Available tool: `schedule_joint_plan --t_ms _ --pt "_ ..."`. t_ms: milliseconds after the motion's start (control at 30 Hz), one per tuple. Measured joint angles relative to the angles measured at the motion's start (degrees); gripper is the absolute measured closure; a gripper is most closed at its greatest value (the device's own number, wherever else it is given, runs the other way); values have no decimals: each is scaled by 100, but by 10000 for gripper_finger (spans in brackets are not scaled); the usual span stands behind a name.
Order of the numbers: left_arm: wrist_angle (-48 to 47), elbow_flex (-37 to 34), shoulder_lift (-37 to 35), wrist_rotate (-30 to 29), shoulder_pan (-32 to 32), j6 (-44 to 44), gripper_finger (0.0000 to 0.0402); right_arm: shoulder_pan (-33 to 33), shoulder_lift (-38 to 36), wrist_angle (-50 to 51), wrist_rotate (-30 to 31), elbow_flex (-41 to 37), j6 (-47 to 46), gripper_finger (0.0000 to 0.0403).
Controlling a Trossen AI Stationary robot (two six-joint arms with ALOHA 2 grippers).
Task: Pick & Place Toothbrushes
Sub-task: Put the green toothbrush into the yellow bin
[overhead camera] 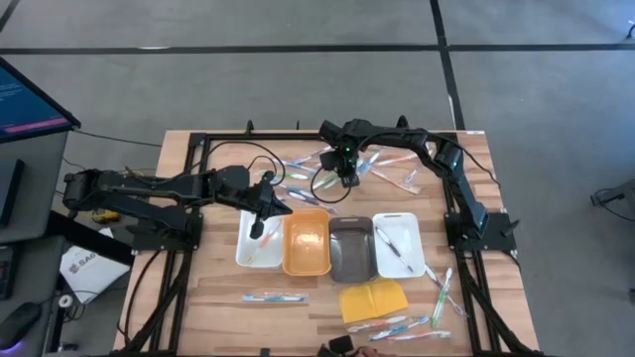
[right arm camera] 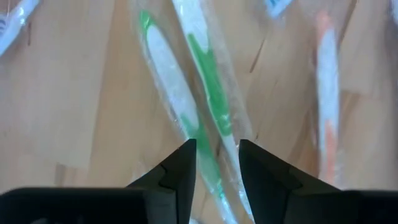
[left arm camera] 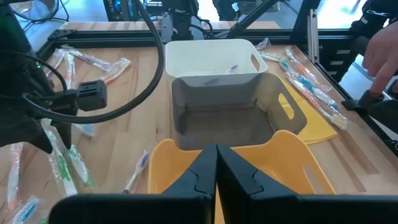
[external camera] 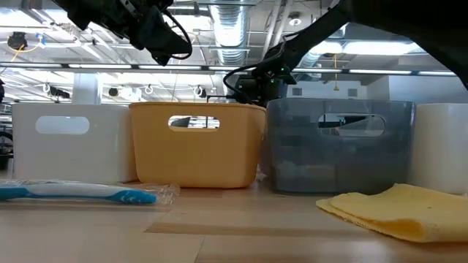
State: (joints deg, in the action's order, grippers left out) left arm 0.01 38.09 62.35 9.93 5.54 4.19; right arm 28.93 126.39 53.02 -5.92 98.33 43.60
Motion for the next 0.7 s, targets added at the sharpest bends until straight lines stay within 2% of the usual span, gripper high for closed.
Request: schedule_joint_plan --t_ms 700 --pt "1 -2 0 1 -1 -1 400 37 0 -211 641 -16 120 288"
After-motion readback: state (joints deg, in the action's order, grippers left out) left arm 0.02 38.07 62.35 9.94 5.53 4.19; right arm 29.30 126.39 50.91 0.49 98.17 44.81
